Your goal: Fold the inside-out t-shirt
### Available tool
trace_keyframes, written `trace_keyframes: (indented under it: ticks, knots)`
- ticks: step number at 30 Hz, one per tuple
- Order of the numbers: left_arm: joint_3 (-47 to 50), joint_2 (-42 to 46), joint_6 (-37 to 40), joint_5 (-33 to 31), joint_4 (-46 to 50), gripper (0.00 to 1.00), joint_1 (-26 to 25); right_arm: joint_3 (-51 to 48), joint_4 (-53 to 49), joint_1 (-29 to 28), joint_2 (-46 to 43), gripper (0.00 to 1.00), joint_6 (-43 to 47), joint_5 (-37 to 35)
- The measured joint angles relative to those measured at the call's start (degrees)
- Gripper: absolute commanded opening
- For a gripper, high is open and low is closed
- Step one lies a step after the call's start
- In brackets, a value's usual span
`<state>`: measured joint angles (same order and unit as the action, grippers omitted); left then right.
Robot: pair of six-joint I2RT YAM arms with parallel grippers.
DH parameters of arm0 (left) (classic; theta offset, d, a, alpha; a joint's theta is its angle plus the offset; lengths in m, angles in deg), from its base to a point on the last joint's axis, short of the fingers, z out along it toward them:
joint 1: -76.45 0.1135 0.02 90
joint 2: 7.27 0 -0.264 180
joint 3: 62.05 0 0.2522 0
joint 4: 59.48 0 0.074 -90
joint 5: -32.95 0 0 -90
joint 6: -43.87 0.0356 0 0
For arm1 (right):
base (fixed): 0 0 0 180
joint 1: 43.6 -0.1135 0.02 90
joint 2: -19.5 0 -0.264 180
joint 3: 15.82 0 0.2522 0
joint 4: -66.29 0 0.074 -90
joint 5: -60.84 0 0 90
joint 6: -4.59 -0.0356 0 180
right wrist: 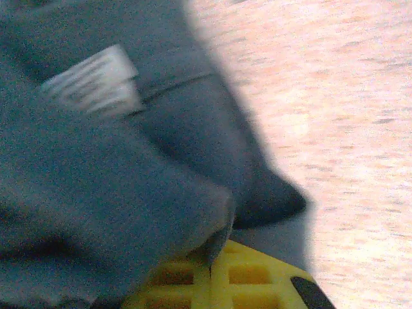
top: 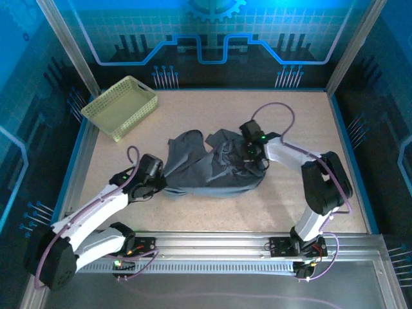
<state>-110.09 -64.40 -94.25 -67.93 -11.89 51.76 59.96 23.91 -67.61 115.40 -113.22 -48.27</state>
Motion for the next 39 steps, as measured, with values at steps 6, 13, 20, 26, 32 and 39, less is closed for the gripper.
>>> trace_keyframes:
  ticks: [6, 13, 20, 26, 32, 39]
  knots:
    - [0.20, 0.70, 1.27, -1.64, 4.02, 0.37, 4.66, -6.49, -0.33, 2.71, -15.17, 0.21, -2.60, 2.80]
    - [-13.57, -2.14, 2.23, -8.44, 13.77, 0.74, 0.72, -9.22, -4.31, 2.64, -17.90, 0.63, -5.35, 1.90]
    - [-31.76, -13.33, 5.18, -9.51, 10.56, 0.78, -13.11, -8.02, -7.87, -3.80, -22.88, 0.60, -3.85, -1.33]
    - [-37.94, -33.70, 5.14, -2.38, 3.17, 0.77, -19.06, -8.22, -0.44, -6.10, -22.86, 0.60, -5.44, 7.37]
    - [-43.12, -46.84, 4.66, 0.90, -0.02, 0.69, -20.11, -9.66, 6.16, -6.32, -15.13, 0.58, -7.39, 13.38]
    - [-44.78, -52.06, 3.41, 0.28, -1.49, 0.32, -19.12, -8.74, 10.58, -6.40, -5.18, 0.54, -7.58, 17.88]
